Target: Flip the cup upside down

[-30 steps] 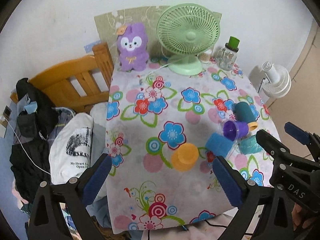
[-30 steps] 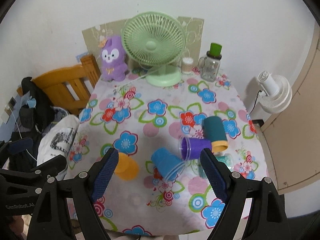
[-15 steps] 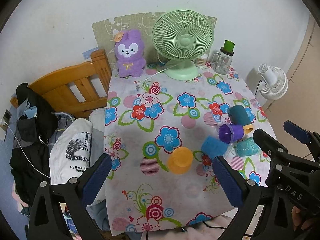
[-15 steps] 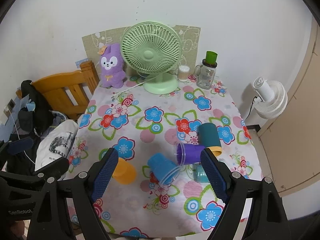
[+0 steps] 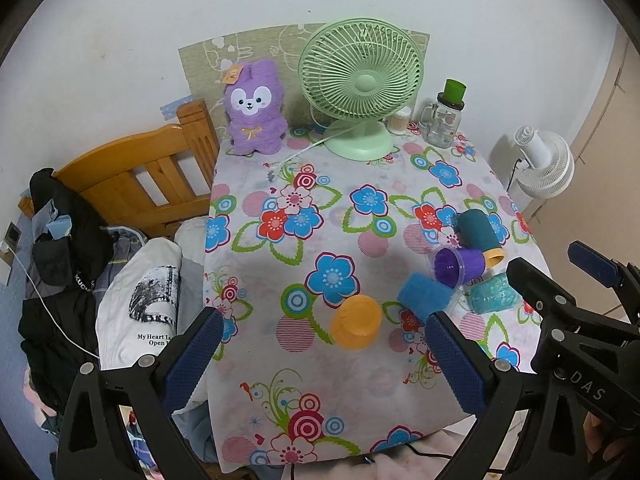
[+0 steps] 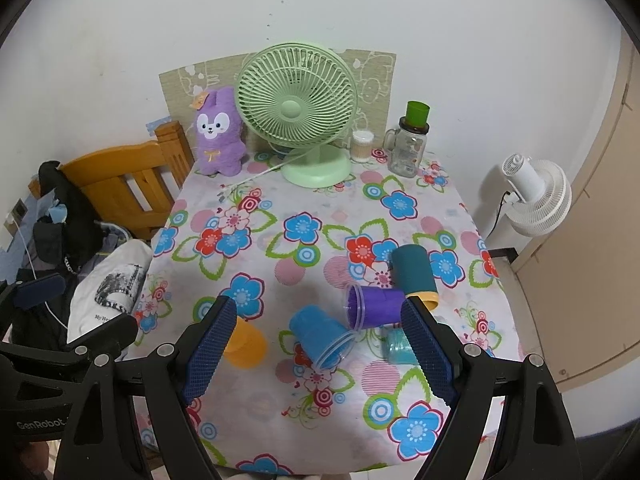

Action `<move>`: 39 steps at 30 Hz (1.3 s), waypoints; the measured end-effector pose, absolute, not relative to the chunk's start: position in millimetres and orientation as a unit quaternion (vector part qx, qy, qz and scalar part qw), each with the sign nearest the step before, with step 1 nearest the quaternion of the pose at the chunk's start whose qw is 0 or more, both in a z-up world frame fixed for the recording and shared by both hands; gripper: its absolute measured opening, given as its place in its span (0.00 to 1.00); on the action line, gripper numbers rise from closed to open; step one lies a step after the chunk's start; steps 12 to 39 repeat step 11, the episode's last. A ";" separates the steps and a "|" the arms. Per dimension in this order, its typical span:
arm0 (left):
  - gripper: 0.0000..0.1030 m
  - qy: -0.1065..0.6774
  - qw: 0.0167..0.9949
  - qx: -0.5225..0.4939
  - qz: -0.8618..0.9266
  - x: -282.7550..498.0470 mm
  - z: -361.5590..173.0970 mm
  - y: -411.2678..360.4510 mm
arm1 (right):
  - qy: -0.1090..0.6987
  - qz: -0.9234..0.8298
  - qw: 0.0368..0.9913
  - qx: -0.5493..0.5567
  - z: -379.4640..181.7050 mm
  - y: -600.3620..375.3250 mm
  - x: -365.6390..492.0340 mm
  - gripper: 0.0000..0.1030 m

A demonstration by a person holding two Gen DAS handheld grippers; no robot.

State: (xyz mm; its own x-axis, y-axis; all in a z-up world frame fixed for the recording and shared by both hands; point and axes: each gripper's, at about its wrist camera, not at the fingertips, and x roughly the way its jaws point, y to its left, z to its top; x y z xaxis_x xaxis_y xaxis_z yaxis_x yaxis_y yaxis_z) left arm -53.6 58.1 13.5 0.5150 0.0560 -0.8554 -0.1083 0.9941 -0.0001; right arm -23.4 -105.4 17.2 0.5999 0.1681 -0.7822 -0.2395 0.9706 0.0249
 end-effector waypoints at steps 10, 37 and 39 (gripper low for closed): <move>0.99 0.497 0.866 -0.025 0.042 -49.0 7.9 58.1 | 0.438 0.108 0.891 -0.041 13.3 -106.4 -20.3 0.84; 0.99 0.499 0.865 -0.026 0.041 -48.4 6.7 58.4 | 0.440 0.108 0.891 -0.041 12.4 -106.2 -19.9 0.84; 0.99 0.499 0.865 -0.026 0.041 -48.4 6.7 58.4 | 0.440 0.108 0.891 -0.041 12.4 -106.2 -19.9 0.84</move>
